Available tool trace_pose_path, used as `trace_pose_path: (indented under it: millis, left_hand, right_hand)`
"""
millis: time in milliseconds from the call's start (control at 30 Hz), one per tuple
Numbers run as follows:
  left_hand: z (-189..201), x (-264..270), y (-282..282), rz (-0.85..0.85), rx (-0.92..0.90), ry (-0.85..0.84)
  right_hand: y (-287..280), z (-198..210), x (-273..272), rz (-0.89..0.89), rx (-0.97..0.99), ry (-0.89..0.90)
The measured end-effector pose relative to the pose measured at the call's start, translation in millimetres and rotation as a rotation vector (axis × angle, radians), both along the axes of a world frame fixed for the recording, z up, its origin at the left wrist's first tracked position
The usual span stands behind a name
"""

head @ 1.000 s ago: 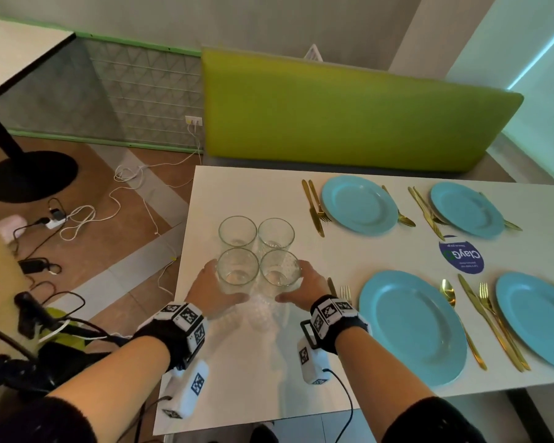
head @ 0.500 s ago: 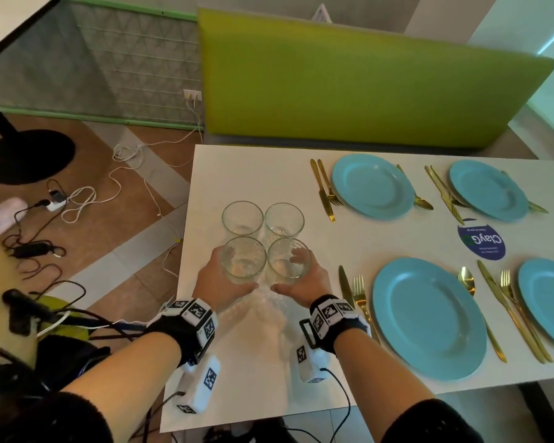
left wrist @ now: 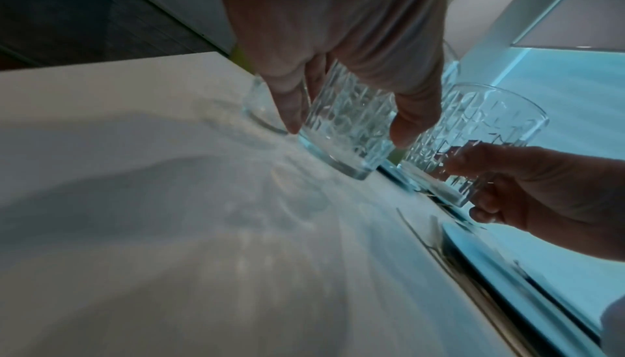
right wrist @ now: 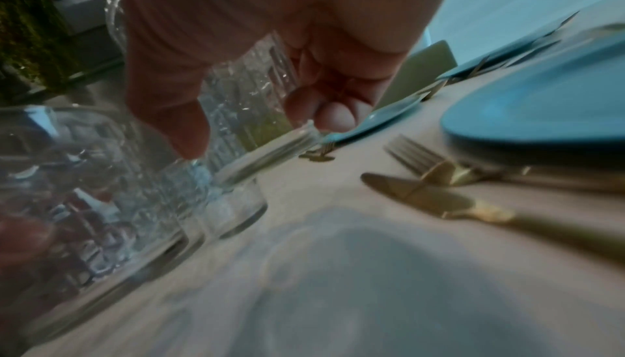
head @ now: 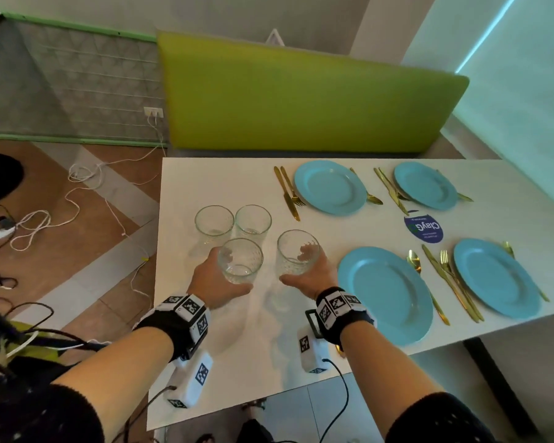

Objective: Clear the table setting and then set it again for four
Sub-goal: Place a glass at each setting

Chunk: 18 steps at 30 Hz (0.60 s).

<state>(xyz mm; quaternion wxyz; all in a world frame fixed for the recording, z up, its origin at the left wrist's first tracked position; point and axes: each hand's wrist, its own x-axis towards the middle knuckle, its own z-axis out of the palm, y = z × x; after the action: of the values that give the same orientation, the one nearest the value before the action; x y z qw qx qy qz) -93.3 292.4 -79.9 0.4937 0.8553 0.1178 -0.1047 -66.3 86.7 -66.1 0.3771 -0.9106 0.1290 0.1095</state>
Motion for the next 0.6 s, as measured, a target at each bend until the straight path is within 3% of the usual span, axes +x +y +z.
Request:
trace_pose_path:
  millis: [333, 600]
  left_hand:
    - [55.7, 36.5, -92.6, -0.200, -0.060, -0.164]
    - [68.0, 91.3, -180.9, -0.300, -0.088, -0.178]
  right_hand:
    - [-98.3, 50.5, -1.6, -0.211, -0.040, -0.056]
    - [-208.0, 59.0, 44.6, -0.389, -0.082, -0.071]
